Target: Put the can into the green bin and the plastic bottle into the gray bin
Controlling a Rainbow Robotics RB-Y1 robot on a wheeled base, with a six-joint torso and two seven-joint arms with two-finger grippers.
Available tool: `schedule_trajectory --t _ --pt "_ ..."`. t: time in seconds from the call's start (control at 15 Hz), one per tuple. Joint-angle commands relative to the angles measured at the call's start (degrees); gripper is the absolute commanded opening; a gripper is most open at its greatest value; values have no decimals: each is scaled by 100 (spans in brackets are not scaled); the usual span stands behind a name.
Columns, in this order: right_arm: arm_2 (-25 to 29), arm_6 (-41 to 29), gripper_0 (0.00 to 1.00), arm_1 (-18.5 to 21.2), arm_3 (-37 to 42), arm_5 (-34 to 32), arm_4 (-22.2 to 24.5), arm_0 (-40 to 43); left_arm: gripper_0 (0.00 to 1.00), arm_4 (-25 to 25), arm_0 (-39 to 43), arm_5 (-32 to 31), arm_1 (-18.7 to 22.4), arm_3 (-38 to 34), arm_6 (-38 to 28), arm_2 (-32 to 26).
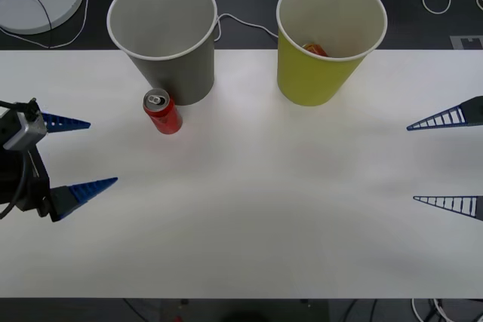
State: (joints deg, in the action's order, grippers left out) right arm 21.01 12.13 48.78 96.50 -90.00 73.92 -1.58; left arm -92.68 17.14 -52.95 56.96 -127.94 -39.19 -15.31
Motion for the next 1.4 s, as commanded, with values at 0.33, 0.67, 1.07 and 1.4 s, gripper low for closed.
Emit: schedule_trajectory --t 0.33,0.67,1.07,1.4 --pt "0 0 100 0 0 0 -1 0 100 -1763 122 1823 -1 -205 -2084 1065" --pt "0 0 100 0 0 0 -1 0 100 -3353 122 3229 -1 -56 -3561 2005" --pt "0 0 100 0 0 0 -1 0 100 -4206 -264 5189 -28 999 -3780 3262" --pt "0 0 100 0 0 0 -1 0 100 -4382 -985 6552 -247 2282 -3780 4282"
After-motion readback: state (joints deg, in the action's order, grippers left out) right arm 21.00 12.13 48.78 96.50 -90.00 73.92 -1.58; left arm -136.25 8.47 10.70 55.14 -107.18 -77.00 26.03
